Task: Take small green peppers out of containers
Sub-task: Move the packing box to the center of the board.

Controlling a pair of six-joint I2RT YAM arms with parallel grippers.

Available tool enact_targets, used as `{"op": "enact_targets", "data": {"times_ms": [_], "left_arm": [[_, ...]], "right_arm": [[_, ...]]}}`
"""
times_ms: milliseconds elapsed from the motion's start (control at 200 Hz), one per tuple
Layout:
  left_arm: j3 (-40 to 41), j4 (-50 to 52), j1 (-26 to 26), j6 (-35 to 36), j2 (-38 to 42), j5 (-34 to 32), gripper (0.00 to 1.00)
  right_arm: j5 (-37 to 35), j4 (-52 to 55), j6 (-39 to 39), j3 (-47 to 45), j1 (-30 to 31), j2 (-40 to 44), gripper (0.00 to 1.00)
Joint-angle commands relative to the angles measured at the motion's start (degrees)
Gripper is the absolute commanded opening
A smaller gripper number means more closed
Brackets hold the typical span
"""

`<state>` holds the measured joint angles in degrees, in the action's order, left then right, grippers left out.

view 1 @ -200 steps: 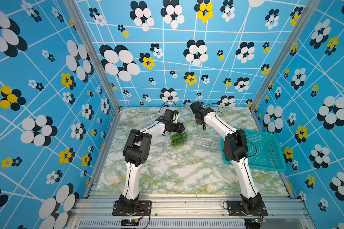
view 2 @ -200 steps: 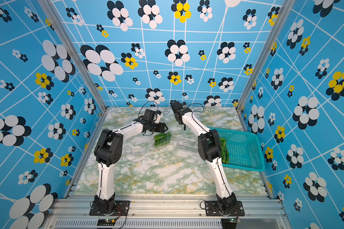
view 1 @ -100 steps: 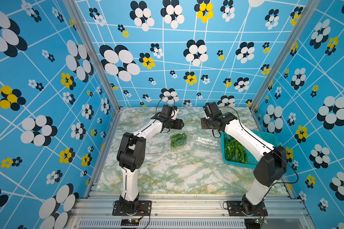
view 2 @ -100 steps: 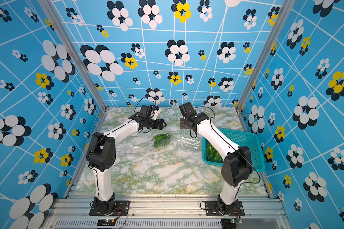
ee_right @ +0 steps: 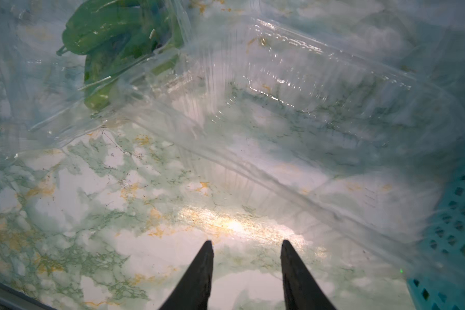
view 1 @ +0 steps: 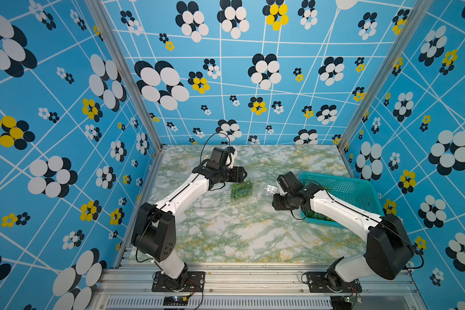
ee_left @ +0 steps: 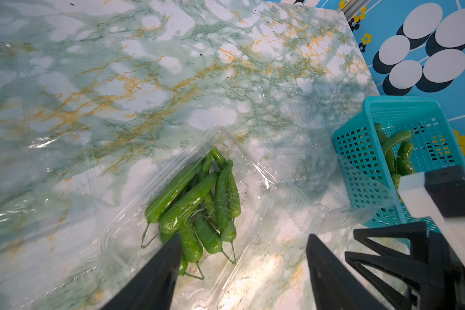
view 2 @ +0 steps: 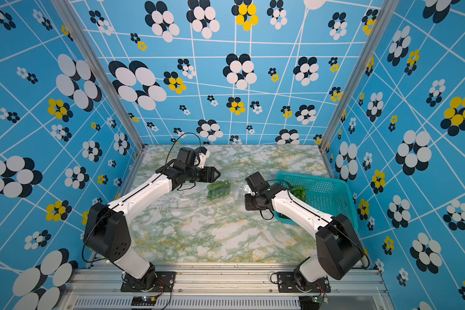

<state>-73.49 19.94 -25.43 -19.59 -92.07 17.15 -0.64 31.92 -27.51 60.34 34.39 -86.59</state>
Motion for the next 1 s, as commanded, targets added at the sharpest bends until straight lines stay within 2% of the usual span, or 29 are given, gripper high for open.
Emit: {"op": "enact_targets", "data": {"times_ms": [0, 185, 305, 440, 605, 685, 814, 994], "left_arm": [[4.8, 2.9, -0.2, -3.9, 3.7, -0.3, 0.75], [14.0, 3.4, -1.5, -8.2, 8.3, 1.8, 0.74], [19.8, 1.3, -4.2, -10.0, 12.7, 2.2, 0.74], [23.0, 1.4, -7.1, -12.9, 14.8, 0.7, 0.74], [26.4, -2.4, -8.1, -14.8, 12.3, 1.4, 0.71], [26.8, -3.8, -8.0, -15.4, 9.8, 1.6, 0.69], [27.4, -7.4, -8.0, -16.2, 6.9, 1.1, 0.68], [26.3, -10.4, -7.5, -16.4, 2.4, -2.6, 0.67]], "right_arm": [[-0.3, -2.7, -1.2, 0.3, 0.4, -3.5, 0.42], [-5.4, -1.8, 0.5, 7.9, 0.3, -12.9, 0.41], [-8.1, 1.0, 2.6, 17.2, -0.2, -21.1, 0.40], [-7.6, 3.5, 4.6, 26.3, -0.6, -26.8, 0.39], [-4.4, 4.5, 6.3, 33.1, -1.1, -28.6, 0.39], [-1.3, 2.9, 7.1, 33.4, -1.0, -27.3, 0.40], [-1.0, 1.6, 9.1, 35.5, -0.9, -26.4, 0.42], [2.6, 6.6, 15.9, 52.9, -0.9, -37.0, 0.47]]}}
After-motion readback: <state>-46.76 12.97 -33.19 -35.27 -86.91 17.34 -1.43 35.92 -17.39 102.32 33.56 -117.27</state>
